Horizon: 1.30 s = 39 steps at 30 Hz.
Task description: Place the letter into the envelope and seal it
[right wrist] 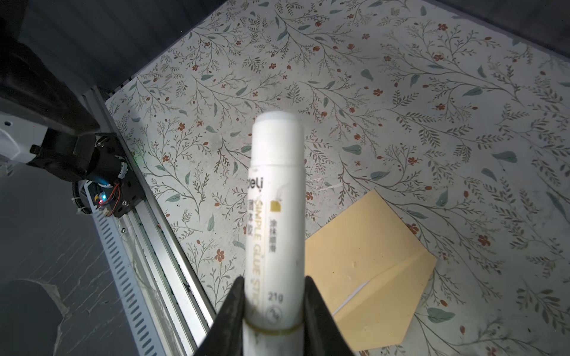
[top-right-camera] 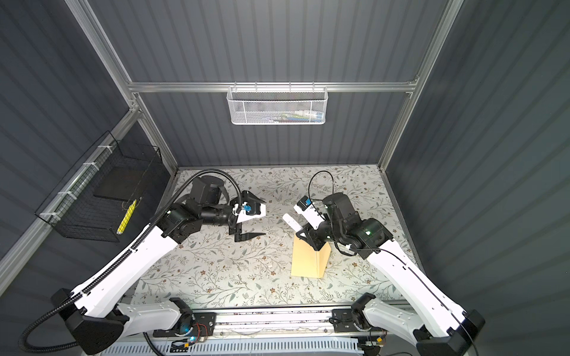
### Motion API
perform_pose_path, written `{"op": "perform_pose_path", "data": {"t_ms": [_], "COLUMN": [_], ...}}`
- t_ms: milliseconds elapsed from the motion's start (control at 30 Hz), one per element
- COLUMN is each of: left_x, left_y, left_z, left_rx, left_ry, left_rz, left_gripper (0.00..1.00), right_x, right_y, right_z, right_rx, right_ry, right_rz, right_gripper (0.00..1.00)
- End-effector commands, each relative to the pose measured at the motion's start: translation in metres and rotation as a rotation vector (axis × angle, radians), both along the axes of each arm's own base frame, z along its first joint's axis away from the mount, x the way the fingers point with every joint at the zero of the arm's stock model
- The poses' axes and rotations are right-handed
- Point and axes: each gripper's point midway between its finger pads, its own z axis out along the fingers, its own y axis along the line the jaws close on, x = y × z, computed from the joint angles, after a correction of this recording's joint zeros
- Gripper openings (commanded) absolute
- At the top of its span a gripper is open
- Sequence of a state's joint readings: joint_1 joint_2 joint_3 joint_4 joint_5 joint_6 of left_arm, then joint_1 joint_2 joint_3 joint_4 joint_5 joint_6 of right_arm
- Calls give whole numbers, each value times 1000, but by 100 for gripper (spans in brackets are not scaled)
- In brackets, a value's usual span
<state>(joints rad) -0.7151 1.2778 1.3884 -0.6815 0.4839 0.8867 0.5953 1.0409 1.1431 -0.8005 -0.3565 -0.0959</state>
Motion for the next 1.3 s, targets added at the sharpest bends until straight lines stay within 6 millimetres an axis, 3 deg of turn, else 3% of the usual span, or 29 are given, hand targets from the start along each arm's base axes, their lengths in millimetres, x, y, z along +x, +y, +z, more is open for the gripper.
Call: {"op": "perform_pose_path", "data": {"t_ms": [0,167,467,733,1133,1267], "left_x": [-9,-8,-7,-7,-6,-5], "left_y": [-15,-36,-62,-68,-76,-77], "left_z": [-7,-26,-34,-48,-59,-61], "left_rx": [72,104,121,183,222,232], "left_ry": [-77,-95,-181,-191,-196,-190], "left_rz": [-126,-176,-174,-148,-114,-100], "left_gripper": [100,98,89,78,52,38], "right_x": [-10,-18,-21,-17,-17,-18], "right_y": [4,7,11,15,20,21], "right_z": [7,7,5,4,8,9], "right_rx": [14,34,49,53,81,88], "right_ry": [-1,18,47,77,105,115], "right_rz": [68,99,111,102,107,108], "right_gripper": [0,0,0,0,0,0]}}
